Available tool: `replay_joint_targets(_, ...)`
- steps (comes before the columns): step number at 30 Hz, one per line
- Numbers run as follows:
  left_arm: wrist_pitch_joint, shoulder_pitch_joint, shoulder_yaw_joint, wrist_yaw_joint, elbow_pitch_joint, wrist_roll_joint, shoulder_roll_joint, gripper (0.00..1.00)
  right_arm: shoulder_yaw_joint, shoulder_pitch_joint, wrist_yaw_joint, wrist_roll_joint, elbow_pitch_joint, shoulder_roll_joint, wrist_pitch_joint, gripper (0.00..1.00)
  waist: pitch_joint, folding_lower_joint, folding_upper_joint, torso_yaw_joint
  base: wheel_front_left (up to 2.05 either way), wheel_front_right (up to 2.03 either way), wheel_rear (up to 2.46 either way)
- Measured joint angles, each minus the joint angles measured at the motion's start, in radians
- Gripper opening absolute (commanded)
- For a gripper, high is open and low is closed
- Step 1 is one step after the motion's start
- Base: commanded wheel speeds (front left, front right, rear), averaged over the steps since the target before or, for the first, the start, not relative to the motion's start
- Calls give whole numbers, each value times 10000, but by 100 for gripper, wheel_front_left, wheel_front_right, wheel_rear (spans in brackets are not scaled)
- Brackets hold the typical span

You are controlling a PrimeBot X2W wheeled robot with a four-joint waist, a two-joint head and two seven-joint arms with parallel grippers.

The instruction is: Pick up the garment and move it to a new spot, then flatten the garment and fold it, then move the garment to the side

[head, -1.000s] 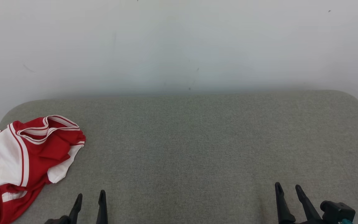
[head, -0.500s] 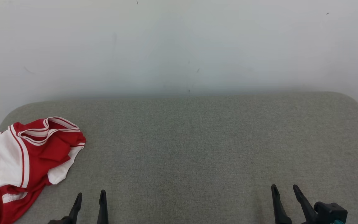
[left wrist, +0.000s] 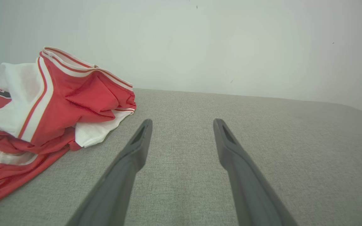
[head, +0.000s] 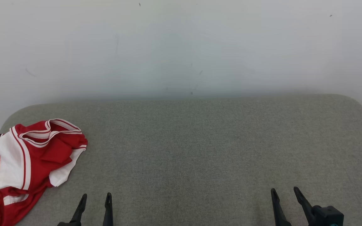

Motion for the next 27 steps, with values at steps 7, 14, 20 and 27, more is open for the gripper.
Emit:
replay_joint_targets(7, -86, 0, -38, 15, 4, 253, 0, 100, 38, 59, 0, -282, 0, 0, -17, 100, -20, 0, 0, 1, 0, 0, 0)
replay_joint_targets(14, -86, 0, -75, 71, 10, 146, -2, 100, 44, 78, 0, -286, -4, -2, -15, 100, -3, 0, 0, -4, 0, 0, 0)
replay_joint_targets(20, -86, -7, -128, 127, 88, 6, -6, 100, 23, 81, 0, -288, 19, -4, -23, 100, 16, 0, 0, 55, 0, 0, 0)
replay_joint_targets(27, -86, -28, -217, 188, 146, -52, -13, 100, 27, 119, 0, -376, -58, -6, -13, 100, -7, 0, 0, 526, 0, 0, 0)
